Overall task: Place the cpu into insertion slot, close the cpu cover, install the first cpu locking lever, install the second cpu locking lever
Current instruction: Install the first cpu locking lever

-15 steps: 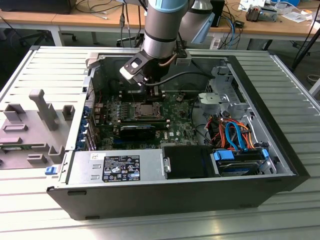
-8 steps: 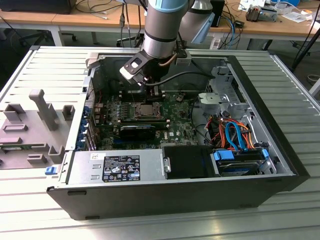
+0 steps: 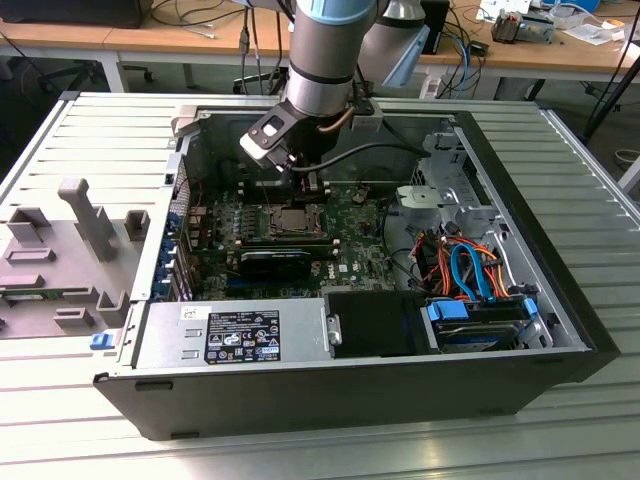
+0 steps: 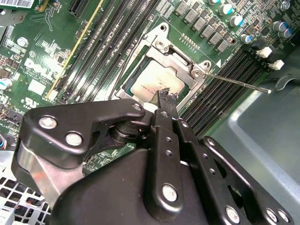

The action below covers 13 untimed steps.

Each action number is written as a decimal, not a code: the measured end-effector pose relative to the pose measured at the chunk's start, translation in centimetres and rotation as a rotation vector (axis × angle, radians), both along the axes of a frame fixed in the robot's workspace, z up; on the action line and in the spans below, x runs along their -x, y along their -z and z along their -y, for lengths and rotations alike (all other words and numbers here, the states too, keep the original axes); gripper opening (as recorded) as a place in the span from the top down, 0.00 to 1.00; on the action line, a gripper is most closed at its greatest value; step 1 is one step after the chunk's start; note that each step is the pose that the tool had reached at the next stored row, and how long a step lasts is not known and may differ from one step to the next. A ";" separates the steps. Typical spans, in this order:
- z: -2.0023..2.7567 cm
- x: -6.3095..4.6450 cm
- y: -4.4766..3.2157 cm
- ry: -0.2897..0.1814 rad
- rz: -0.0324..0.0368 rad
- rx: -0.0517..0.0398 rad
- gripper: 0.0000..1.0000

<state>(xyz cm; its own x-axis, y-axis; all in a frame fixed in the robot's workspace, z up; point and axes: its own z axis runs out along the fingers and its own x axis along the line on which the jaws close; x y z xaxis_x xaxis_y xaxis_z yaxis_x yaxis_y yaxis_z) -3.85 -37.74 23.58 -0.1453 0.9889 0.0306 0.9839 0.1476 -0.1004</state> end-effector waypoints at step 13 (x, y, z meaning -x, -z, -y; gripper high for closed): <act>0.00 0.0 0.00 -0.049 0.0000 -0.0001 0.89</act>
<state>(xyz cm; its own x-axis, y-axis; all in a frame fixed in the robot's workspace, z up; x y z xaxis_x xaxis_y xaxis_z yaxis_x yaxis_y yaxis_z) -3.86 -37.73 23.58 -0.1940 0.9805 0.0306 0.9754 0.1961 -0.1004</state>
